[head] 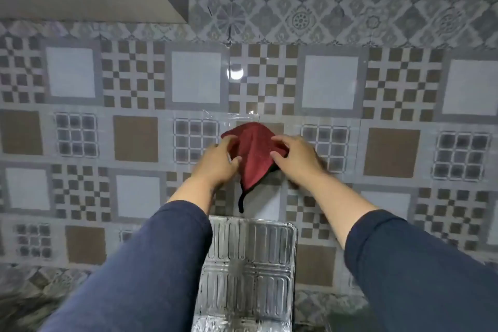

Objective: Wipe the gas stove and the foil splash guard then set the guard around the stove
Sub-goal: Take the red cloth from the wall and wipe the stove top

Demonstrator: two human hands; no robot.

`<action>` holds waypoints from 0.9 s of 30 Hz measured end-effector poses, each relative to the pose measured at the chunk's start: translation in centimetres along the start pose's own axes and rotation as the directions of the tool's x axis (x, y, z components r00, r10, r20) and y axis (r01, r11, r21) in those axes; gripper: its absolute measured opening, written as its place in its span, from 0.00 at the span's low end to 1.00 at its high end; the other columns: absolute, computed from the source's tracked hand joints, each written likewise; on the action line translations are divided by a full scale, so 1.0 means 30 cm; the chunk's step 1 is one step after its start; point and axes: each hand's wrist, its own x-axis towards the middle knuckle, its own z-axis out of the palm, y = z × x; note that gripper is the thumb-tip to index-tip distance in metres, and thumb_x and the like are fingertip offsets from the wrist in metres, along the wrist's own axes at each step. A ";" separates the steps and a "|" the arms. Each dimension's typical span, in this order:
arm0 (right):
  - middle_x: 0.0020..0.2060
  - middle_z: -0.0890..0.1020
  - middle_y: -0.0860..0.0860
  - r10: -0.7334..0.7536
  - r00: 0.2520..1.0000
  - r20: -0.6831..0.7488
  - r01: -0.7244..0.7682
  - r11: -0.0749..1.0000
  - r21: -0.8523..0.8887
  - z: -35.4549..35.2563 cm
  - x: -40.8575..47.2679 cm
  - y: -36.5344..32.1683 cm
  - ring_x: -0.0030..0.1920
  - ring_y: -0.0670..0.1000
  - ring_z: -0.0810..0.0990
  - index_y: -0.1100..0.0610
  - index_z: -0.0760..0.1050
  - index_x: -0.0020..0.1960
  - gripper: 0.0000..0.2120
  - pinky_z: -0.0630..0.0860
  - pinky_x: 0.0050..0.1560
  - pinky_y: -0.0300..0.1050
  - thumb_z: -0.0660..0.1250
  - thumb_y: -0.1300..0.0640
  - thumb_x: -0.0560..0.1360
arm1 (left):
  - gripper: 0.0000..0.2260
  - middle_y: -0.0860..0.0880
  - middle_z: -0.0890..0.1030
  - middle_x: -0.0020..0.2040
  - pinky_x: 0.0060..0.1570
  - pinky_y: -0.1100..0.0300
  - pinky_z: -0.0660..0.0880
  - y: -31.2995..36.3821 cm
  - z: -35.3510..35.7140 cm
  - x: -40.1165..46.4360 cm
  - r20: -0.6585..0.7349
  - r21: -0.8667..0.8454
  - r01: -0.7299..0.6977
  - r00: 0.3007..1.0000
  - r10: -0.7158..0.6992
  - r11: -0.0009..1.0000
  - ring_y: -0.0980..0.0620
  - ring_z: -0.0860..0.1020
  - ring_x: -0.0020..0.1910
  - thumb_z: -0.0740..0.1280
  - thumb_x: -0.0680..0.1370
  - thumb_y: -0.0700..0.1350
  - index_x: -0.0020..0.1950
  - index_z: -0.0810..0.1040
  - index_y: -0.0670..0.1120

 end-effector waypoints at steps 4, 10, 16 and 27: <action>0.56 0.72 0.55 0.031 0.990 -0.139 -0.028 0.999 0.024 0.120 0.046 0.018 0.58 0.55 0.72 0.46 0.73 0.65 0.20 0.65 0.55 0.39 0.69 0.53 0.74 | 0.25 0.43 0.74 0.68 0.64 0.49 0.71 -0.017 0.084 0.052 -0.058 -0.137 -0.019 0.998 0.011 0.990 0.42 0.74 0.65 0.64 0.78 0.46 0.74 0.61 0.53; 0.44 0.78 0.51 0.054 0.970 -0.236 -0.002 0.977 0.215 0.129 0.063 -0.001 0.45 0.50 0.76 0.52 0.79 0.58 0.15 0.70 0.47 0.39 0.62 0.64 0.75 | 0.24 0.45 0.76 0.66 0.65 0.51 0.71 0.013 0.085 0.050 -0.249 -0.272 -0.126 0.967 0.057 0.954 0.46 0.74 0.64 0.64 0.74 0.35 0.69 0.70 0.49; 0.57 0.78 0.56 0.077 0.950 -0.301 -0.008 0.975 0.223 -0.038 -0.035 -0.065 0.57 0.55 0.77 0.56 0.79 0.57 0.15 0.69 0.58 0.39 0.58 0.65 0.77 | 0.24 0.45 0.76 0.64 0.67 0.54 0.69 0.150 0.012 -0.071 -0.291 -0.267 -0.207 0.948 0.126 0.941 0.48 0.74 0.64 0.61 0.74 0.32 0.68 0.72 0.49; 0.55 0.79 0.57 0.162 0.961 -0.226 -0.114 0.970 0.214 -0.379 -0.605 -0.012 0.57 0.54 0.77 0.59 0.80 0.56 0.16 0.67 0.59 0.35 0.59 0.68 0.75 | 0.25 0.47 0.76 0.65 0.65 0.60 0.68 0.473 0.066 -0.618 -0.142 -0.363 -0.131 0.986 0.084 0.922 0.52 0.73 0.64 0.62 0.73 0.29 0.68 0.73 0.47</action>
